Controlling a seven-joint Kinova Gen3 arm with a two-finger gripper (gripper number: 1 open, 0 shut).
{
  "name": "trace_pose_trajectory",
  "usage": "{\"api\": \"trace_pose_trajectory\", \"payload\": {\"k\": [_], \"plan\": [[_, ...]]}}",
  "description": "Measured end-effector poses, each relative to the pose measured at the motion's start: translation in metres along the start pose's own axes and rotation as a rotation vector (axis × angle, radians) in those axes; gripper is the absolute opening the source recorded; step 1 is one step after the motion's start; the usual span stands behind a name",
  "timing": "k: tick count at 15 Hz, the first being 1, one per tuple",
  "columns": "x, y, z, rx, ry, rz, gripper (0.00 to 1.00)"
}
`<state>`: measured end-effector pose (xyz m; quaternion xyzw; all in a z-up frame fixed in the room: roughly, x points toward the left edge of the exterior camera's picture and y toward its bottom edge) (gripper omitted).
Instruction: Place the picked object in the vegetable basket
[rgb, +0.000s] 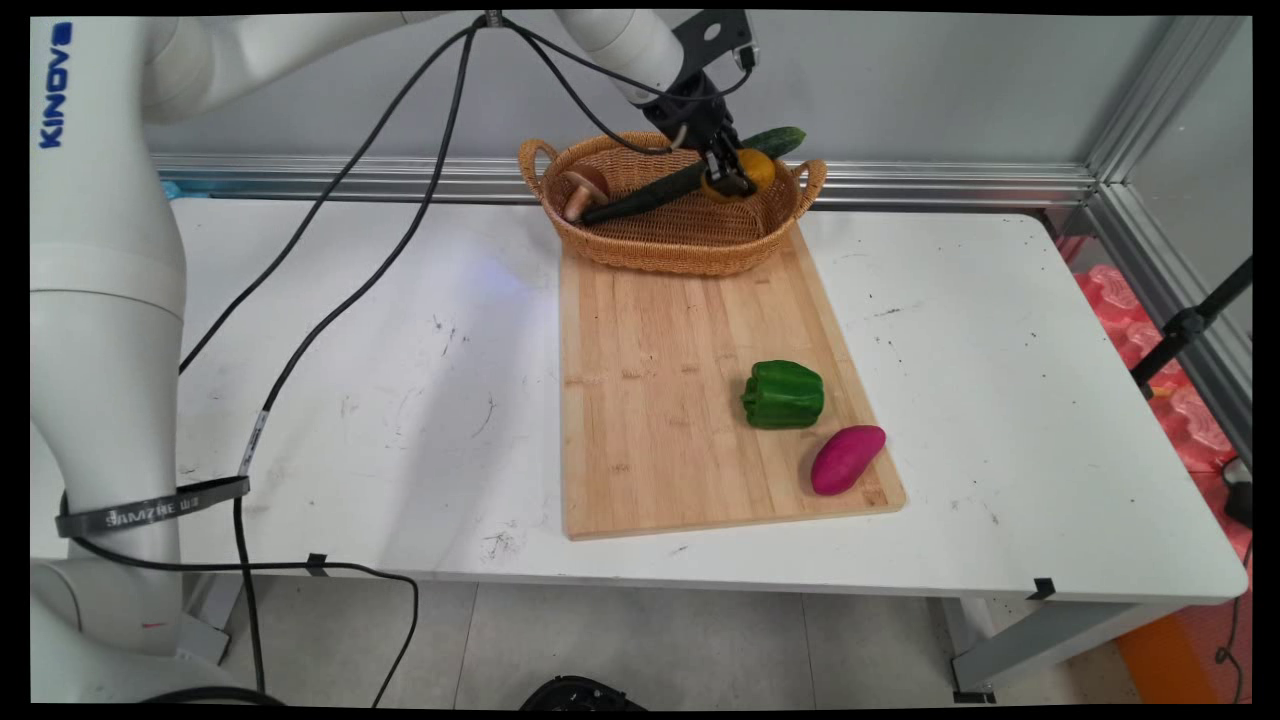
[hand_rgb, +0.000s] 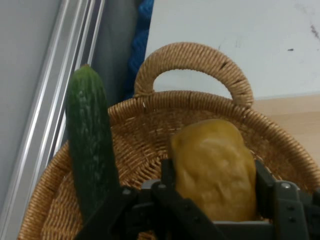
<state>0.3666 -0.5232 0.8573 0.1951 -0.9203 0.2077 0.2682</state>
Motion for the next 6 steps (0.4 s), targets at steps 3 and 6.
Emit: {"api": "trace_pose_trajectory", "payload": {"k": [3,6], "plan": [[-0.0018,-0.0012,0.0055,-0.001,-0.005,-0.002,1.00],[-0.0037,-0.0013,0.0114,-0.004,-0.009,-0.006,1.00]]}}
